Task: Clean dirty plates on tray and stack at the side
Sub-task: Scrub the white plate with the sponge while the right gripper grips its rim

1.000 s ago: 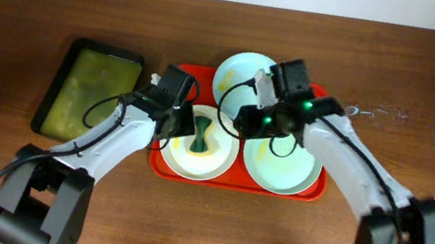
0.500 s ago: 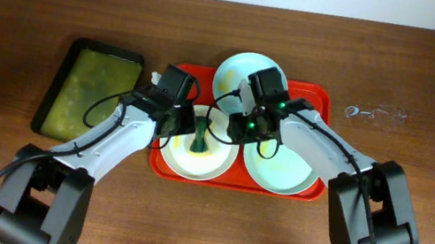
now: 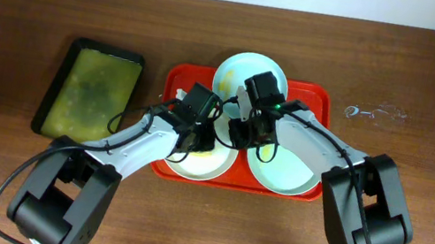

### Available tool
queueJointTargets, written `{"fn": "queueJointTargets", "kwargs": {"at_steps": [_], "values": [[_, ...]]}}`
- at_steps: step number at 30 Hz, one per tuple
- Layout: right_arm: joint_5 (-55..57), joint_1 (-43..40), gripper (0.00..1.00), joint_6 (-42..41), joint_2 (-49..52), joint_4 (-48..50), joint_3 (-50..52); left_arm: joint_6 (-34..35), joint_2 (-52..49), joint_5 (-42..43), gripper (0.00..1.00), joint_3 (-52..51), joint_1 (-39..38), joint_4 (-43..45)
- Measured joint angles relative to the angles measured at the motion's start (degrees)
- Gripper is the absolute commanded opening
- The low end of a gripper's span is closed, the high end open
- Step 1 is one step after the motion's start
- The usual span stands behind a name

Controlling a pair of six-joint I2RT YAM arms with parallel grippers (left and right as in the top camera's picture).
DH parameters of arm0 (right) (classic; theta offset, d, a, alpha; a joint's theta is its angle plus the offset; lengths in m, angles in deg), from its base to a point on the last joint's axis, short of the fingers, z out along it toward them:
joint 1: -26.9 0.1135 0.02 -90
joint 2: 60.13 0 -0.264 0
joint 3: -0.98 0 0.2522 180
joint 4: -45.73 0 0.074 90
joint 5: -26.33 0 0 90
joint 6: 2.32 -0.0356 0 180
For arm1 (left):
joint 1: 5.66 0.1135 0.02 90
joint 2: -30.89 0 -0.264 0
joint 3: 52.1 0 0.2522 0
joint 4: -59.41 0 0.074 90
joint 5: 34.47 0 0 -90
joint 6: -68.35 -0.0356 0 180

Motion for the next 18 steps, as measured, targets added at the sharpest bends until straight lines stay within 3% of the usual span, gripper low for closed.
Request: {"fn": "queueJointTargets", "kwargs": {"at_steps": [2,7,11,15,18], "values": [[-0.02,0.00,0.22,-0.04,0.00,0.00,0.00,0.22,-0.04,-0.68,0.00,0.00,0.00,0.04],[0.02,-0.02,0.22,-0.09,0.00,0.02,0.00,0.42,-0.04,-3.89,0.00,0.00,-0.17,-0.17],[-0.02,0.00,0.22,-0.07,0.00,0.04,0.00,6.86,-0.04,-12.76,0.00,0.72,0.52,-7.78],[-0.02,0.00,0.22,-0.04,0.00,0.04,0.00,8.39,3.48,-18.78,0.00,1.20,2.38,-13.60],[-0.02,0.00,0.22,-0.04,0.02,0.28,0.00,8.63,6.62,-12.96,0.00,1.25,2.67,-8.57]]}}
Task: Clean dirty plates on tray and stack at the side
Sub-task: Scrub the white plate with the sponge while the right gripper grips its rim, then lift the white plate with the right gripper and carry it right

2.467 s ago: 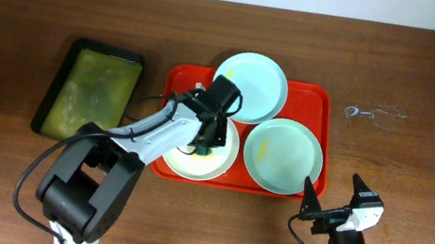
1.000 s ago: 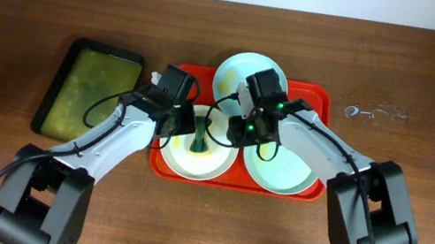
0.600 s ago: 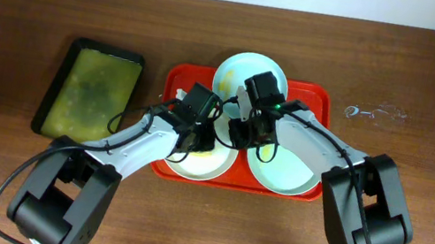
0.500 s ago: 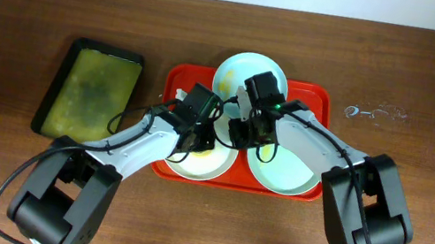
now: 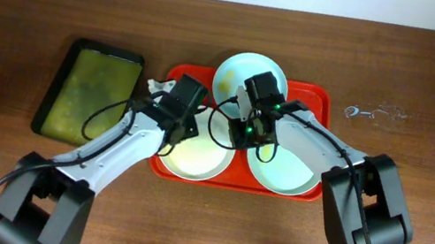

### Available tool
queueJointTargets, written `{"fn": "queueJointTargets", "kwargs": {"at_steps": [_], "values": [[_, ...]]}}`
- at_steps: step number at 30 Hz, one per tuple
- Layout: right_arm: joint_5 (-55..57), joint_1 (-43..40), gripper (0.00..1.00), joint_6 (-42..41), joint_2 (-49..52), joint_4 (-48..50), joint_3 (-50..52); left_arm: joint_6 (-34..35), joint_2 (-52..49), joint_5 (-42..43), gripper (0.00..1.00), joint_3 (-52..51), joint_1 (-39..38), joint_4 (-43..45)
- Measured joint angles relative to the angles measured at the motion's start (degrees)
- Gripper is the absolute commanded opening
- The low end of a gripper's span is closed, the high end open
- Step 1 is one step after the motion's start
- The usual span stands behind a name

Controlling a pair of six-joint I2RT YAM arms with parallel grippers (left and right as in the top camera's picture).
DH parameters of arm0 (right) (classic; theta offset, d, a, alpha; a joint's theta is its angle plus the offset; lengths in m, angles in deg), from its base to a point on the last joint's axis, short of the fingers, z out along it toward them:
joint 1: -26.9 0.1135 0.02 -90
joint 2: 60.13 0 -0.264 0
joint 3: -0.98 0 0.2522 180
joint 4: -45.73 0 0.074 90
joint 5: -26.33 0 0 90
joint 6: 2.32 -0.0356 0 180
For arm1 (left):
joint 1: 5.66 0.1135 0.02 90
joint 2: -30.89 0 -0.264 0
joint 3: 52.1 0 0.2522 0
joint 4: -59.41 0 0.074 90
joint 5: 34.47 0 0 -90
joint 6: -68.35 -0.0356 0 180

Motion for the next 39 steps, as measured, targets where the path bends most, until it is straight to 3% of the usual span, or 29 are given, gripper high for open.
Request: {"fn": "queueJointTargets", "kwargs": {"at_steps": [4,9,13,15,17,22,32,36,39], "values": [[0.00,0.00,0.20,-0.02,0.02,0.07,0.00,0.15,-7.76,5.97,0.00,0.00,-0.02,5.44],[-0.24,0.00,0.15,0.00,0.20,0.17,0.00,0.15,-8.57,1.77,0.00,1.53,-0.46,0.66],[-0.46,0.07,0.05,-0.04,0.24,0.17,-0.02,0.13,-2.16,-8.44,0.00,0.83,-0.26,-8.79],[-0.68,0.15,0.04,-0.26,0.24,-1.31,-0.46,0.17,4.31,-9.77,0.00,0.59,0.00,-8.39],[0.66,0.15,0.04,-0.42,-0.13,-6.97,-3.34,0.15,6.97,-11.17,0.00,0.55,1.57,-2.27],[24.50,4.66,0.04,0.04,-3.39,-27.87,-17.31,0.15,4.13,-13.62,0.00,0.44,8.79,1.53],[87.56,23.56,0.04,1.01,-3.91,-29.27,-21.51,0.44,2.56,-15.82,0.00,0.17,8.87,4.61],[93.22,23.56,0.04,1.09,-3.91,-29.27,-21.62,1.22,2.56,-15.80,0.00,0.15,8.98,4.59],[86.03,22.71,0.04,1.07,-3.91,-29.27,-21.62,1.22,2.56,-15.80,0.00,0.15,8.98,4.59]]}}
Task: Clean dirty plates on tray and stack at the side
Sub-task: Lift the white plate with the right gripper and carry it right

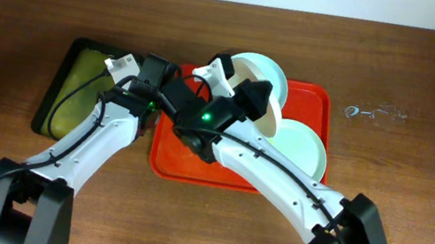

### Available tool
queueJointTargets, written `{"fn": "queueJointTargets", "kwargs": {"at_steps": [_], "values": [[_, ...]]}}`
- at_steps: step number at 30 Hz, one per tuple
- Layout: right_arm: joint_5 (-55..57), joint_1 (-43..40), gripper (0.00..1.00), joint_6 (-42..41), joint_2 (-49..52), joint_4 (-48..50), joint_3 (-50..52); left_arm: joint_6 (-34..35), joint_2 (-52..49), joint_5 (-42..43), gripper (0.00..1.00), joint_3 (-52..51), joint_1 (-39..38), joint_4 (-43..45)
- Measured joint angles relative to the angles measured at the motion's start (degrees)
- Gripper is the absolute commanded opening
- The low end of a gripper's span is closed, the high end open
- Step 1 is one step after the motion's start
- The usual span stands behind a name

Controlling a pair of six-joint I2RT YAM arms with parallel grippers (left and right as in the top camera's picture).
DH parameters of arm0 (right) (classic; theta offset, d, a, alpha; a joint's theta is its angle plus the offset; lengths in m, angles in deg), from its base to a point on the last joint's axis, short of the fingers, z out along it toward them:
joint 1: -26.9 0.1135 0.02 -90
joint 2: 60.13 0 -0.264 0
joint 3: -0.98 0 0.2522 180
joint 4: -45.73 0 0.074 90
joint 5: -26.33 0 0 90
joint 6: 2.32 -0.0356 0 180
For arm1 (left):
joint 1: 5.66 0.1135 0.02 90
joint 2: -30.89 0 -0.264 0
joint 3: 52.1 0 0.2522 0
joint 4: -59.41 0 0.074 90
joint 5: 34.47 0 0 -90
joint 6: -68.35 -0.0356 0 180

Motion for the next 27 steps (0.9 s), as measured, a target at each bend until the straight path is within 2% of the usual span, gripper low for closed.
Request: {"fn": "queueJointTargets", "kwargs": {"at_steps": [1,3,5,8,10,12,13,15,17,18,20,24,25,27], "values": [[-2.97,-1.18,0.04,-0.09,0.00,0.11,-0.02,0.00,0.00,0.00,0.00,0.00,0.00,0.04],[-14.58,-8.57,0.04,-0.37,-0.04,0.17,-0.04,0.00,0.00,0.00,0.00,0.00,0.00,0.00],[-31.82,-19.28,0.04,-0.79,-1.05,0.98,-0.04,0.00,-0.11,0.00,0.00,0.00,0.00,0.33],[-68.94,-38.60,0.04,3.52,-3.10,1.84,-0.09,0.04,-1.97,0.44,0.00,0.00,0.00,1.27],[-86.03,-49.90,0.04,5.22,-3.13,2.56,-0.09,0.04,-2.16,0.50,0.00,0.00,0.00,1.31],[-92.04,-59.47,0.04,5.46,-3.13,5.62,-0.07,0.04,-2.16,0.52,0.00,0.00,0.00,1.42],[-91.56,-63.25,0.04,4.83,-3.13,7.45,-0.07,0.04,-2.16,0.50,0.00,0.00,0.00,1.46],[-84.15,-71.93,0.04,1.55,-1.75,9.53,-0.13,0.04,-2.16,0.87,0.00,0.00,0.00,1.68],[-80.72,-75.60,0.05,0.31,3.23,10.58,-0.17,0.04,-2.19,0.90,0.00,0.00,0.00,1.68],[-79.65,-76.39,0.37,0.11,6.45,10.75,-0.15,0.04,-2.19,0.92,0.00,0.00,0.00,1.68],[-78.31,-76.59,0.79,0.17,9.03,10.78,-0.15,0.04,-2.19,0.90,0.00,0.00,0.00,1.70],[-75.76,-76.59,0.82,0.42,8.50,7.13,-3.26,0.04,-2.21,0.94,0.00,0.00,0.00,1.66],[-78.58,-76.15,0.82,0.42,6.91,6.67,-6.93,0.04,-2.21,1.49,0.00,0.00,0.00,1.97],[-93.77,-71.49,0.80,4.39,4.94,10.60,-8.98,0.15,-2.21,1.81,0.00,0.00,0.00,2.36]]}}
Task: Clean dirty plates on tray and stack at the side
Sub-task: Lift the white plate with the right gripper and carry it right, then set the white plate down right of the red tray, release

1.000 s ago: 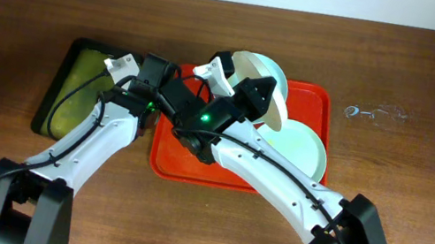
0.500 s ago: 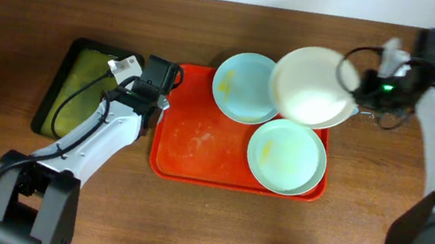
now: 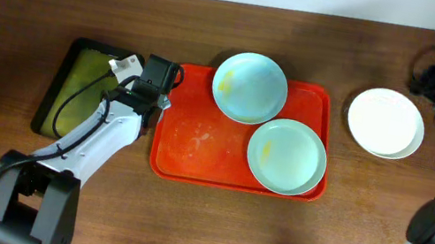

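Two pale blue plates sit on the red tray (image 3: 184,157): one at the back (image 3: 250,87) with a yellow smear on its left side, one at the front right (image 3: 287,156) with a small yellow smear. A clean white plate (image 3: 386,123) lies flat on the table to the right of the tray. My left gripper (image 3: 124,63) hangs over the back right corner of the black dish; its jaws are too small to read. My right gripper is at the far back right, apart from the white plate, its jaws unclear.
A black rectangular dish (image 3: 88,92) with a green-yellow inside lies left of the tray. The tray's bare left half shows a faint smear (image 3: 196,139). The wall edge runs along the table's back.
The white plate, held tilted by my right gripper over the tray's back, now lies flat on the table right of the tray. My right arm has moved to the far back right. The left arm barely moved.
Both grippers were at the white plate on the tray's front left, the left one over it. The left gripper then stood at the plate's left edge, then over the black dish while the right held the plate up. The plate now lies beside the tray.
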### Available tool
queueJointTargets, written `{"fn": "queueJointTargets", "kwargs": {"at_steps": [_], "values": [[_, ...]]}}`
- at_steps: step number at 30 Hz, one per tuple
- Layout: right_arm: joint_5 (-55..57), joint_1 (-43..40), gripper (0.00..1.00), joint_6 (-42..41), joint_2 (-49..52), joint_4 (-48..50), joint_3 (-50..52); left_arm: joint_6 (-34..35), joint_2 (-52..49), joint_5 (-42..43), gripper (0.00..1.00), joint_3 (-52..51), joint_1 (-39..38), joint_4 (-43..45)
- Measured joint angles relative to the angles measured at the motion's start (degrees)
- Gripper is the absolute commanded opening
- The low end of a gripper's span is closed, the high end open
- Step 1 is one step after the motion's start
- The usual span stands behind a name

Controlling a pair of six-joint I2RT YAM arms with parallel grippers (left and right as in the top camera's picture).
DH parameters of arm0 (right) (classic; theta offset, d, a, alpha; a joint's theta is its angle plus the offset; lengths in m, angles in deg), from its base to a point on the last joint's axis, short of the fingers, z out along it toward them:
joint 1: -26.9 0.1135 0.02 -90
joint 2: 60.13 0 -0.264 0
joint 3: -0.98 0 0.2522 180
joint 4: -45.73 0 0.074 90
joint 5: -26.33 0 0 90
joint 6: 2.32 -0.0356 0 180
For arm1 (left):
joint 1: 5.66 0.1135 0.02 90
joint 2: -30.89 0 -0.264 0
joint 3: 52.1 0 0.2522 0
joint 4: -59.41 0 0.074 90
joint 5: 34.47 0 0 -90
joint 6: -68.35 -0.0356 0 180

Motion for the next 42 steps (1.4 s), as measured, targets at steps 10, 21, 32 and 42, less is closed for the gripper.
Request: {"fn": "queueJointTargets", "kwargs": {"at_steps": [10,21,32,42], "values": [[11.13,32.46,0.52,10.49,15.28,4.28,-0.11,0.02,0.00,0.17,0.01,0.00,0.00,0.20],[7.96,35.17,0.04,9.03,15.39,6.01,-0.13,0.02,0.00,1.05,0.00,0.00,0.00,0.52],[10.27,48.30,0.04,-8.33,15.41,-7.10,0.02,-0.50,-0.07,6.64,0.00,0.04,8.15,-9.16],[10.05,48.52,0.04,-14.69,11.47,4.79,9.51,-15.85,-7.34,22.95,0.11,-0.09,25.97,4.04]]}}
